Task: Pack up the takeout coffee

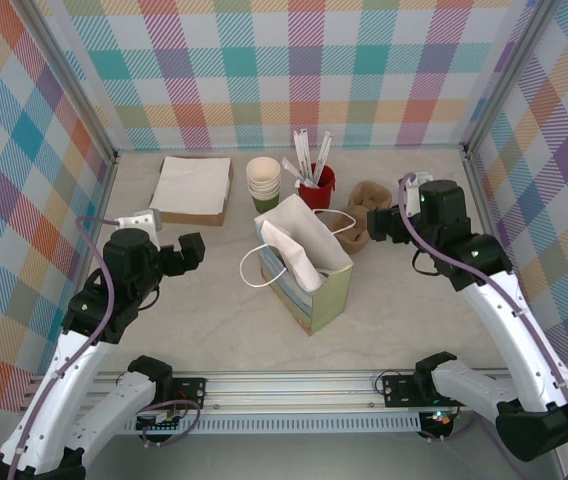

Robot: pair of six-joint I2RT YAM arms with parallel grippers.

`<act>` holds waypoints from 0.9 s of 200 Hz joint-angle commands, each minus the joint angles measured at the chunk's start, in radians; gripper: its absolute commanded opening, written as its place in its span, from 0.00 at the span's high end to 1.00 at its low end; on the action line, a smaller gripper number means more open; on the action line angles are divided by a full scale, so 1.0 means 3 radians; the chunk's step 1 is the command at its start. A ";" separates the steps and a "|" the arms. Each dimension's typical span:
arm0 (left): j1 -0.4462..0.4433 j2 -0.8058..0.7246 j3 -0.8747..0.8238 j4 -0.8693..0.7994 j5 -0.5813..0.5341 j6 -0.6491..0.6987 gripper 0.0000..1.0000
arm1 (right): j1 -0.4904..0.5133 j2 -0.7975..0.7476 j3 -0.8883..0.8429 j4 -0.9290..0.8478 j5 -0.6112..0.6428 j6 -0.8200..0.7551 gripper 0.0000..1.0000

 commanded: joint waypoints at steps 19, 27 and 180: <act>-0.0031 0.0012 -0.0109 -0.0033 -0.0341 -0.0065 0.00 | -0.0122 -0.0102 -0.0484 0.0398 0.0605 0.0214 0.00; -0.0031 0.0017 -0.0130 -0.0031 -0.0400 -0.0059 0.00 | -0.0153 -0.0108 -0.0609 0.0474 0.0682 0.0241 0.00; -0.0023 0.0072 -0.0815 0.0740 -0.0938 0.0381 0.00 | -0.0714 0.0957 -0.1954 0.2805 0.0788 0.0323 0.00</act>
